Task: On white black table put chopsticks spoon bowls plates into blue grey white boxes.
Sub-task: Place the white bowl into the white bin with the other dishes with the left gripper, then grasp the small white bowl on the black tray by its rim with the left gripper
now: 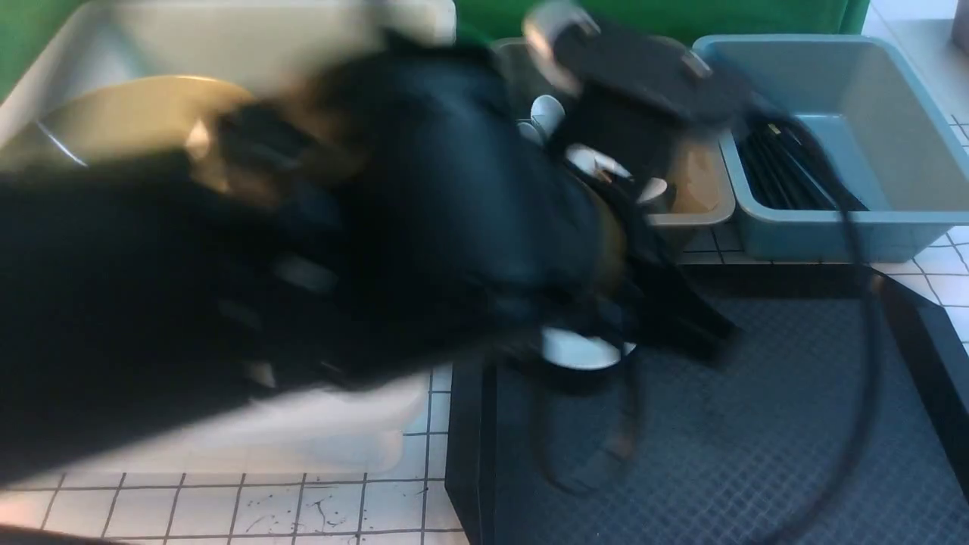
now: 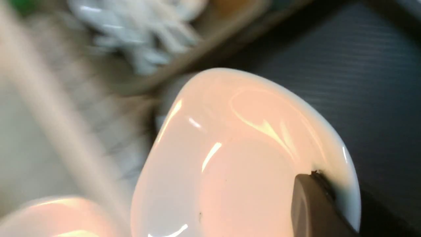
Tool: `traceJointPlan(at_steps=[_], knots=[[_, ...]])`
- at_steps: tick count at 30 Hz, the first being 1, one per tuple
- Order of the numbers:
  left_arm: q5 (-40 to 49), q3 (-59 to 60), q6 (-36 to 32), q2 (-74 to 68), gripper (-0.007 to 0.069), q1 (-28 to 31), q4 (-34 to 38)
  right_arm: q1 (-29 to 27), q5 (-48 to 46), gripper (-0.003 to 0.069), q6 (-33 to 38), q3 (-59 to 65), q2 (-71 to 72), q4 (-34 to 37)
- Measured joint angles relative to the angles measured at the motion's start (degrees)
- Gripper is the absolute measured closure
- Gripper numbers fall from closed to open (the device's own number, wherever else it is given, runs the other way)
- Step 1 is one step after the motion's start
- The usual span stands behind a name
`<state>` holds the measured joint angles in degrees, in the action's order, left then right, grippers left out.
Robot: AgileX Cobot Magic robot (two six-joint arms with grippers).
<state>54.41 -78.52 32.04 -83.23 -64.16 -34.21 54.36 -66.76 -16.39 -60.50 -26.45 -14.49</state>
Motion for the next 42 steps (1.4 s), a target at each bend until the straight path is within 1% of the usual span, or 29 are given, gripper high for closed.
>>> traceJointPlan(at_steps=[3,6,8,12,14,19,23,25,28,29,32,33,34,35,37,38,39,41,42], knots=[[4.00,1.01,-4.47,1.79,0.0609,5.31,0.87,0.00,1.49,0.0610,0.42,0.00,-2.39,-0.07],[3.40,4.54,-8.10,2.57,0.0609,12.28,2.36,0.00,2.17,0.0606,1.10,0.00,-4.22,-0.12],[1.00,8.44,-9.54,2.63,0.0609,17.56,2.66,0.00,2.17,0.0603,1.31,0.00,-5.29,-0.12],[-4.23,13.81,-9.40,2.56,0.0609,22.94,2.64,0.00,1.79,0.0603,1.31,0.00,-5.66,-0.12],[-7.24,15.87,-8.48,2.35,0.0609,24.37,2.36,0.00,1.61,0.0603,1.31,0.00,-5.66,-0.12],[-9.51,17.79,-8.27,1.03,0.0608,24.86,0.90,0.00,1.33,0.0602,1.31,0.00,-5.66,-0.06],[-9.91,17.91,-8.63,0.82,0.0599,24.86,3.00,0.00,1.26,0.0601,1.31,0.00,-5.66,-0.06],[-9.61,17.86,-9.09,0.82,0.0552,24.86,5.58,0.00,1.26,0.0600,1.49,0.00,-5.66,-0.06],[-8.45,17.91,-9.93,0.82,0.0442,24.86,8.05,0.00,1.26,0.0598,1.52,0.00,-5.66,-0.06],[-8.26,17.91,-10.12,0.82,0.0387,24.86,8.65,0.00,1.26,0.0597,1.64,0.00,-5.66,-0.06],[-8.06,17.91,-10.12,1.34,0.0255,24.72,9.39,0.00,0.90,0.0594,1.85,0.00,-5.66,-0.06],[-7.87,17.91,-9.99,1.44,0.0246,24.72,9.44,0.00,0.80,0.0594,1.92,0.00,-5.66,-0.06],[-6.93,17.50,-9.68,2.59,0.0195,23.96,10.35,0.00,0.01,0.0594,1.93,0.00,-5.66,-0.01],[-6.41,17.08,-9.41,3.16,0.0177,23.32,10.79,0.00,-0.11,0.0594,1.98,0.00,-5.66,0.07],[-5.50,15.33,-8.55,5.48,0.0157,20.75,12.53,0.00,-0.11,0.0592,2.19,0.00,-5.66,0.05],[-5.45,13.90,-8.42,6.90,0.0159,18.70,13.79,0.00,-0.11,0.0592,2.19,0.00,-5.66,0.05],[-5.45,13.65,-8.42,7.06,0.0160,18.33,13.95,0.00,-0.11,0.0592,2.19,0.00,-5.66,0.05],[-6.03,10.27,-8.42,7.72,0.0202,13.98,15.62,0.00,-0.11,0.0591,2.63,0.00,-5.66,0.05],[-6.22,9.11,-8.42,7.35,0.0232,12.75,16.23,0.00,-0.11,0.0591,2.63,0.00,-5.66,0.05]])
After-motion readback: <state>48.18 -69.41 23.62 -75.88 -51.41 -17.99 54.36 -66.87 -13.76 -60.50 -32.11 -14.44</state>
